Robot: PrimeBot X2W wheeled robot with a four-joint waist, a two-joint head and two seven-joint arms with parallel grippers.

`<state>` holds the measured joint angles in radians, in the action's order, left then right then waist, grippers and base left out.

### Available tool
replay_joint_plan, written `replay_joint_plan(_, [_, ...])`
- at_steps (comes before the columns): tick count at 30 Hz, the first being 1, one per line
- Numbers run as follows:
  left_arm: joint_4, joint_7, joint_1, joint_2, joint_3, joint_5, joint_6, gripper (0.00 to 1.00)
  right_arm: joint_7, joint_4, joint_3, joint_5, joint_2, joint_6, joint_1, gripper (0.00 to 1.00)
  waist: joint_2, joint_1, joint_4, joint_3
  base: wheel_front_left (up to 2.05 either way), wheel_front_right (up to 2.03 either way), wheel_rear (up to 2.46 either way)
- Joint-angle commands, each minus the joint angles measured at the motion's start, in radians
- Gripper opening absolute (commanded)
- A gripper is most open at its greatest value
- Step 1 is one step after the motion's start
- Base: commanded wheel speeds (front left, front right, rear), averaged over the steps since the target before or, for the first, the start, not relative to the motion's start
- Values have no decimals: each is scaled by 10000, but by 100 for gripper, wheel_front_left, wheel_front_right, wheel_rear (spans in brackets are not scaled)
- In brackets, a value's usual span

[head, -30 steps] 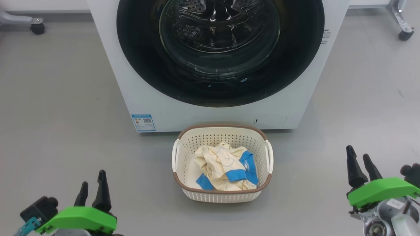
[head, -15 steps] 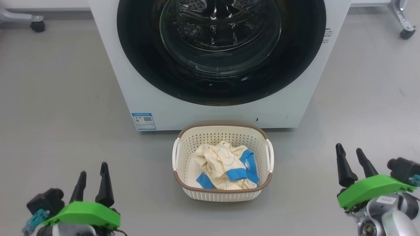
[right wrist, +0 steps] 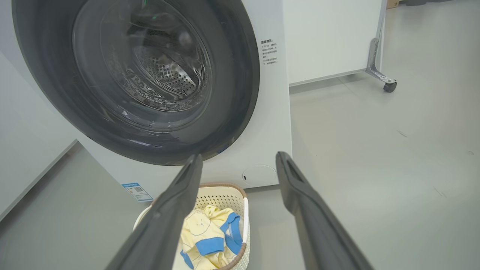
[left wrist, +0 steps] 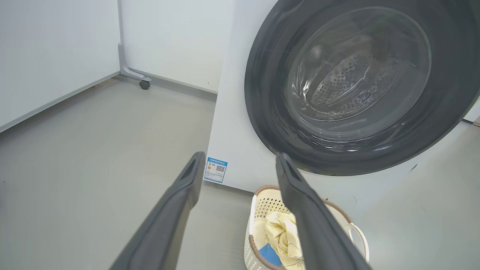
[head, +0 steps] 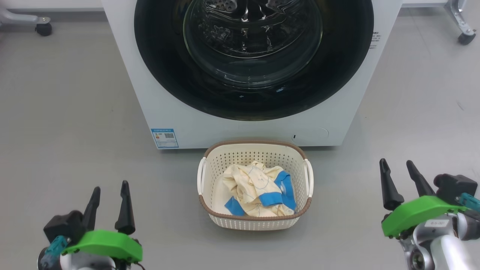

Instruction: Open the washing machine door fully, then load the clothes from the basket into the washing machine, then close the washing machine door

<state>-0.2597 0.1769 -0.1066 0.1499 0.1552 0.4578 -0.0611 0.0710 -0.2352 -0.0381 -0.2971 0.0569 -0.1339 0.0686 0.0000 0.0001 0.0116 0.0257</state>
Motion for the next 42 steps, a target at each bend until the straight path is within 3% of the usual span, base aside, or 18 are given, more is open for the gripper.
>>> replay_joint_plan(1, [310,166,-622,310,-216,-395,6,100,178,408,180,454,210,26,578,100,0,-1,-2,7,0,0,0])
replay_joint_plan(25, [417,849,-909,629,290,-2849,229,100,680,582,242,3573,190,32,828,100,0,-1,-33,106,0,0,0])
replay_joint_plan(42, [296,848,-932,675,370,-2690,324,100,709,548,121,3578,94,32,834,100,0,-1,-94,119,0,0,0])
